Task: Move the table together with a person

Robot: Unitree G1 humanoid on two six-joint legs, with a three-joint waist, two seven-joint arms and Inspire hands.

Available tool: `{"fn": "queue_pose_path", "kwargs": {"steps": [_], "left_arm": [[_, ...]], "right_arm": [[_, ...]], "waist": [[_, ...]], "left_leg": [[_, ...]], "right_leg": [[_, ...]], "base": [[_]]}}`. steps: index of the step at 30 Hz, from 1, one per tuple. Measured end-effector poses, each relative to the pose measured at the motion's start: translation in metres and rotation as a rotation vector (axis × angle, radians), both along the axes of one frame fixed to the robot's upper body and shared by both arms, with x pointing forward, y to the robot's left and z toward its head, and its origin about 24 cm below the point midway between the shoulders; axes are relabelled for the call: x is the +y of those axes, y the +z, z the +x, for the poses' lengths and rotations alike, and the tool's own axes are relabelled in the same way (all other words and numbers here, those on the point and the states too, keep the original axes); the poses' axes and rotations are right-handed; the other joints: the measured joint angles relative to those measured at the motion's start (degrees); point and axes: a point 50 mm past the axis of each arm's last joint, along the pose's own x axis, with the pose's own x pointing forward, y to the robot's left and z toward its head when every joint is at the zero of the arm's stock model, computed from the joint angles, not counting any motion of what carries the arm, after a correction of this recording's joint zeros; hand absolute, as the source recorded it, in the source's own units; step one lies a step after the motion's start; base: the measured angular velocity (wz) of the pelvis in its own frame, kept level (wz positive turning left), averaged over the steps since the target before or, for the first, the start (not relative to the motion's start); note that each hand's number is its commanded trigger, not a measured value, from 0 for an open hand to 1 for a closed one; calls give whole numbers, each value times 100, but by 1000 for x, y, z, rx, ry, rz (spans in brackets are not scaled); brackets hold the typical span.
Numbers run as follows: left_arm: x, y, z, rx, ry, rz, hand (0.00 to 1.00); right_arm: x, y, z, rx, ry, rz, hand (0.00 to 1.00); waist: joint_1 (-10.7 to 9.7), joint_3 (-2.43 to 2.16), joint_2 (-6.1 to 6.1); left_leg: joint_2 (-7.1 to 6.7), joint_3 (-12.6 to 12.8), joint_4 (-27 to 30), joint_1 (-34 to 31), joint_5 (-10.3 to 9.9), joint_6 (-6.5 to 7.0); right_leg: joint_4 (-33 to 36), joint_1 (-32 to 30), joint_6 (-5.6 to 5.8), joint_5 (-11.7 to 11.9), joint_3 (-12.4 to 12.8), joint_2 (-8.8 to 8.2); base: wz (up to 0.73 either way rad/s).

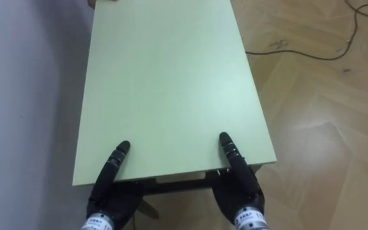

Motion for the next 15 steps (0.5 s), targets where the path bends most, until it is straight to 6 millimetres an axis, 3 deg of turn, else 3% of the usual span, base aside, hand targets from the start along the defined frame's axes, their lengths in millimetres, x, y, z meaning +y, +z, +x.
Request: {"fn": "queue_pose_path", "kwargs": {"steps": [5,9,15], "left_arm": [[3,2,2,-9,-3,16,100],[6,1,3,-1,-6,38,100],[10,1,3,11,-4,62,100]], "right_arm": [[4,0,0,5,-6,20,100],[5,-4,-1,22,-11,30,100],[8,-8,-2,42,-12,40,100]], "waist": [[8,4,-128],[100,8,-187],[215,10,-247]], "left_leg": [[-196,-284,-46,1,-23,41],[-188,-326,-27,36,-2,70],[-153,-465,-21,-8,21,29]], "right_leg": [[-390,165,27,23,95,6],[-771,370,76,112,230,113],[-1024,461,6,177,373,300]], "base": [[15],[0],[5]]}}
